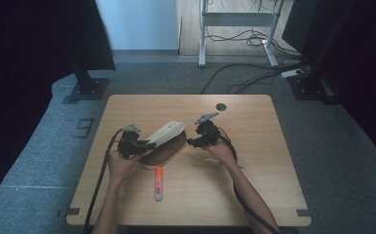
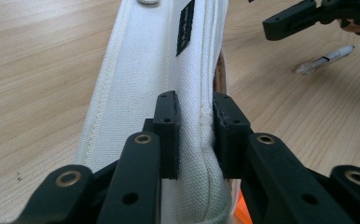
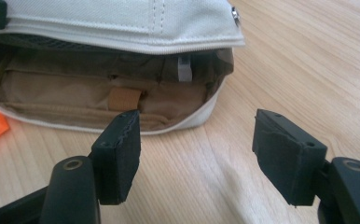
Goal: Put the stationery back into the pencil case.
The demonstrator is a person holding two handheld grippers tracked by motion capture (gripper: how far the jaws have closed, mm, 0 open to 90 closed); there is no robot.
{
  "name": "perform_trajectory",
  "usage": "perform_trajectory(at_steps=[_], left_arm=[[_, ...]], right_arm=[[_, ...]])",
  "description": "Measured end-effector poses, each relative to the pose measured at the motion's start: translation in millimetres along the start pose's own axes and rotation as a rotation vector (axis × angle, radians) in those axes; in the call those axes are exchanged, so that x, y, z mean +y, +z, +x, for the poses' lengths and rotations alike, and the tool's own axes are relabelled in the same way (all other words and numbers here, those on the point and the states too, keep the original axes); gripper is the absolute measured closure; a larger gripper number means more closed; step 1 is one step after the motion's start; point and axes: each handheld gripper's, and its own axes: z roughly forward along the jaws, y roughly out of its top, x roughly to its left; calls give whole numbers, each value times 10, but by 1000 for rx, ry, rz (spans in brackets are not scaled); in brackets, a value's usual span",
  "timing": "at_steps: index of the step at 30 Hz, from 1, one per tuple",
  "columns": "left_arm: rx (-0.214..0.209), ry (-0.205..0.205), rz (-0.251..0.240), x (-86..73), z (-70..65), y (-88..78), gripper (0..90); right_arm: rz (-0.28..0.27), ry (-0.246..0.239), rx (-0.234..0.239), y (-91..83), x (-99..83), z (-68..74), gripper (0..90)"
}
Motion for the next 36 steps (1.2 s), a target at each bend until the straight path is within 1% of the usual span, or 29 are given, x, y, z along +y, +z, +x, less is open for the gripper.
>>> perform_trajectory(at_steps=[8, 9, 11, 12, 16, 19, 22, 27, 29, 30, 36], left_arm=[[6, 6, 1, 1, -3, 1, 731], [7, 7, 0, 1, -7, 2, 732], [7, 8, 0, 2, -7, 2, 732], [8, 9, 1, 2, -8, 2, 732], [7, 8, 0, 1, -6, 3, 733], [7, 5, 1, 0, -8, 5, 733], [7, 8, 0, 1, -7, 4, 732], [7, 8, 2, 0, -7, 6, 732], [7, 9, 2, 0, -8, 6, 732], [8, 12, 2, 0, -8, 5, 732], [8, 14, 3, 0, -11, 5, 732]], right_arm=[[0, -2, 7, -126, -101, -28, 284], [-1, 2, 12, -161, -126, -31, 275], [-1, 3, 13, -180, -139, -34, 273], [3, 10, 22, -215, -167, -44, 269], [4, 11, 19, -263, -212, -64, 260], [1, 22, 11, -349, -286, -97, 254], [-3, 24, 9, -394, -315, -107, 252], [-15, 26, 5, -522, -392, -119, 244], [-16, 26, 3, -535, -403, -121, 242], [-15, 31, 4, -578, -439, -124, 241], [-8, 38, -7, -668, -547, -153, 242]])
